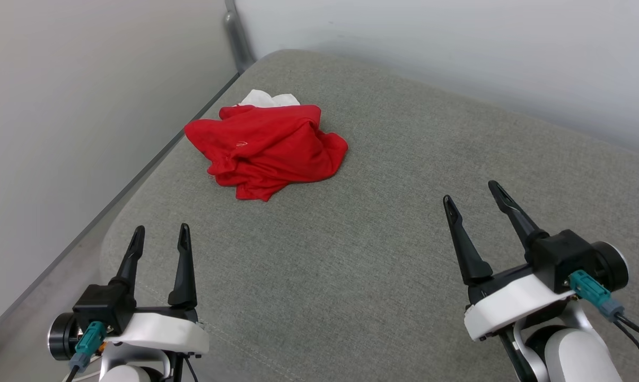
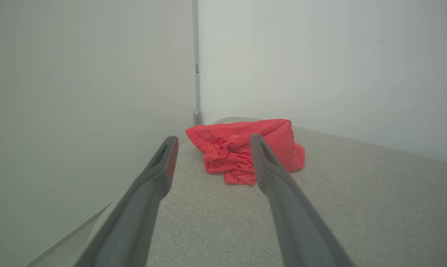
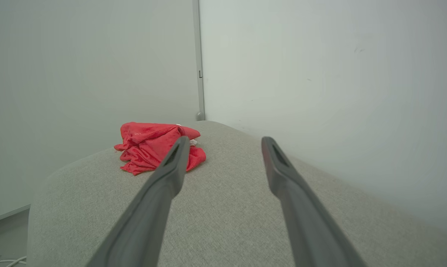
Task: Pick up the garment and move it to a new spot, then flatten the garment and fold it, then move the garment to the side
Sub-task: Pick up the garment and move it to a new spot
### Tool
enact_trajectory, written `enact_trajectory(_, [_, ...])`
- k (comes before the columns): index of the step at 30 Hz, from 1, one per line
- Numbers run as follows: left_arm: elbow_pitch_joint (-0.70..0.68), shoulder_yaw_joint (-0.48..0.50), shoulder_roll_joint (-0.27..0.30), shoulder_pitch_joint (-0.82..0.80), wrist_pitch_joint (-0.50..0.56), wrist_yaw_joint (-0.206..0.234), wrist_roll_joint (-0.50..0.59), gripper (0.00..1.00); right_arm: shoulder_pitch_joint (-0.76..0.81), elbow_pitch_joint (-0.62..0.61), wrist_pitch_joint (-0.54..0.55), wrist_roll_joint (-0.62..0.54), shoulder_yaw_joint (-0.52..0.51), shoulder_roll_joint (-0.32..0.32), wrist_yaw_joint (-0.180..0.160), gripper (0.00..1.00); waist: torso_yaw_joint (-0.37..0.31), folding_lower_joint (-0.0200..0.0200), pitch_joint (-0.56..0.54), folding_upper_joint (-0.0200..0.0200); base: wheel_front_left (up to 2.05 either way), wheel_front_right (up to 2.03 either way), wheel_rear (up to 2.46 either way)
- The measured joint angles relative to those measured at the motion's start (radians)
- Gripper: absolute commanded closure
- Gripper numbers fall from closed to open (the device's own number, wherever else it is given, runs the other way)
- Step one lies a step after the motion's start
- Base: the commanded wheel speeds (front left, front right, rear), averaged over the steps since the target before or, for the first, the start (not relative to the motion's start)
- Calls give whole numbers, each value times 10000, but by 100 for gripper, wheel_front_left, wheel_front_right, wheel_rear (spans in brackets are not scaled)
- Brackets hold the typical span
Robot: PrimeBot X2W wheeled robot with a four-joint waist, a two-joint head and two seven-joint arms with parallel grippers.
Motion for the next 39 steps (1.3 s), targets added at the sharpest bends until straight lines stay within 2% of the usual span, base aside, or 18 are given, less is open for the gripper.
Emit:
enact_trajectory(6, [40,-8,0,-148,0,-15,-140,0,-135,86,0,-33,-61,0,0,0,3,0,204,0,0,0,0])
enact_trajectory(11, [552,-267,161,-1501,0,-215,-153,0,-64,-307,184,-184,-564,0,0,0,-16,0,570,0,0,0,0])
enact_trajectory(14, [955,-236,568,-2691,0,-288,-403,0,57,-717,410,-351,-688,-10,-2,0,-77,0,906,0,0,0,0])
enact_trajectory(19, [1833,36,1758,-4660,276,-334,-957,0,-178,-1172,571,-577,-658,0,0,0,-665,1,1632,0,0,0,0])
enact_trajectory(23, [2569,-245,2874,-5970,1452,-347,-1578,0,-474,-1290,514,-575,-721,-4,0,0,-1333,2,2292,0,0,0,0])
enact_trajectory(27, [3427,-1122,3923,-6695,3329,-353,-2619,0,-749,-1208,288,-468,-765,-2,0,0,-2038,2,2917,0,0,0,0])
enact_trajectory(28, [3427,-1122,3923,-6695,3329,-353,-2619,0,-749,-1208,288,-468,-765,-2,0,0,-2038,2,2917,0,0,0,0])
enact_trajectory(29, [3827,-1526,4393,-6976,4211,-362,-3242,0,-890,-1127,159,-374,-755,-8,-2,0,-2355,2,3213,0,0,0,0])
enact_trajectory(30, [3827,-1526,4393,-6976,4211,-362,-3242,0,-890,-1127,159,-374,-755,-8,-2,0,-2355,2,3213,0,0,0,0])
enact_trajectory(31, [4318,-1877,4821,-7132,5093,-362,-3791,0,-1028,-1024,71,-301,-708,-6,-2,0,-2667,2,3483,0,0,0,0])
enact_trajectory(39, [6341,-2476,5659,-7326,7334,-362,-5298,0,-1403,-756,-224,-105,-591,-6,0,0,-3667,3,4347,0,0,0,0])
